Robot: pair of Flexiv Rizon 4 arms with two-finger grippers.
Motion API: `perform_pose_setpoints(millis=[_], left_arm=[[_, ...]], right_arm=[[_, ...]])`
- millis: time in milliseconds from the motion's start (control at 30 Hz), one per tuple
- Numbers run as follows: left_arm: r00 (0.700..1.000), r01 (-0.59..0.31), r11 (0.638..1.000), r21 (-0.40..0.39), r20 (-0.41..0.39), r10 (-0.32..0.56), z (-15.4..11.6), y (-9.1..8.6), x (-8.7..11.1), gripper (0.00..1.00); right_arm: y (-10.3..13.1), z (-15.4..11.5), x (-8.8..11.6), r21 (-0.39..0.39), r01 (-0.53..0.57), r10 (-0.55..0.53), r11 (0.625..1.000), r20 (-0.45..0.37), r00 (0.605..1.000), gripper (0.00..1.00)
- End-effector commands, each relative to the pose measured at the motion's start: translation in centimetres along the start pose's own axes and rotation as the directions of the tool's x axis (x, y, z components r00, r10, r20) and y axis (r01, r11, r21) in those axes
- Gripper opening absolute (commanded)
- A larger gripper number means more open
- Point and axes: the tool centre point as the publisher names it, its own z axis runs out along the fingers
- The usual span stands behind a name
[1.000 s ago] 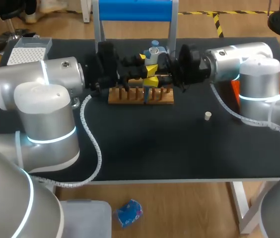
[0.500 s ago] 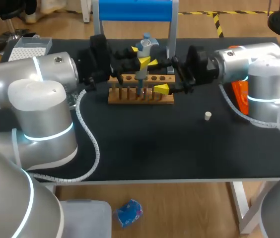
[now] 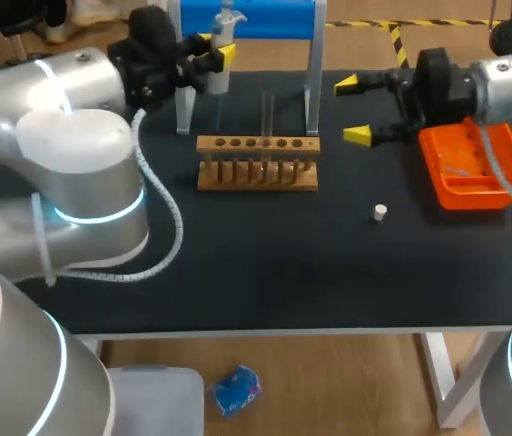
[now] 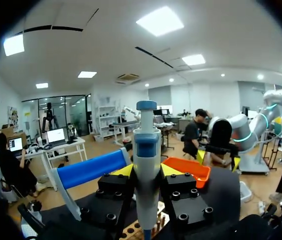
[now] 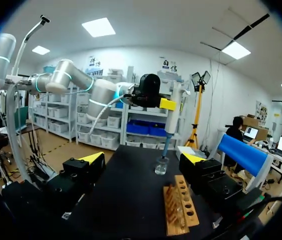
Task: Invert the test tube, pick up the pipette, mount the tip to pipette, aspirate from beaker and dispense into the tube, eject the tip, return the pipette, and cap with the stopper.
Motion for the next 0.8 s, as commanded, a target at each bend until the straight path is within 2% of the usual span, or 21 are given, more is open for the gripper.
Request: perform_pose_setpoints(millis=[33,533,800], left_arm=[[0.999,0.000,1.000,-0.008,0.033,0.000,1.0,-0.1,0.5,0.00],[0.999,0.000,1.000,-0.008,0.033,0.000,1.0,-0.1,0.5,0.00],[0.986,0.090,0.994,-0.062,0.149,-0.080,2.4,0.7,-2.9,0.00]], right_arm=[[0.3,-0.4,0.5,0.007,0.000,0.000,1.000,0.006,1.000,1.00],[0.3,-0.4,0.5,0.007,0.000,0.000,1.000,0.006,1.000,1.00],[0.2,-0.9,-1.9,0.076,-0.127,0.112,0.989,0.176,0.978,1.00]])
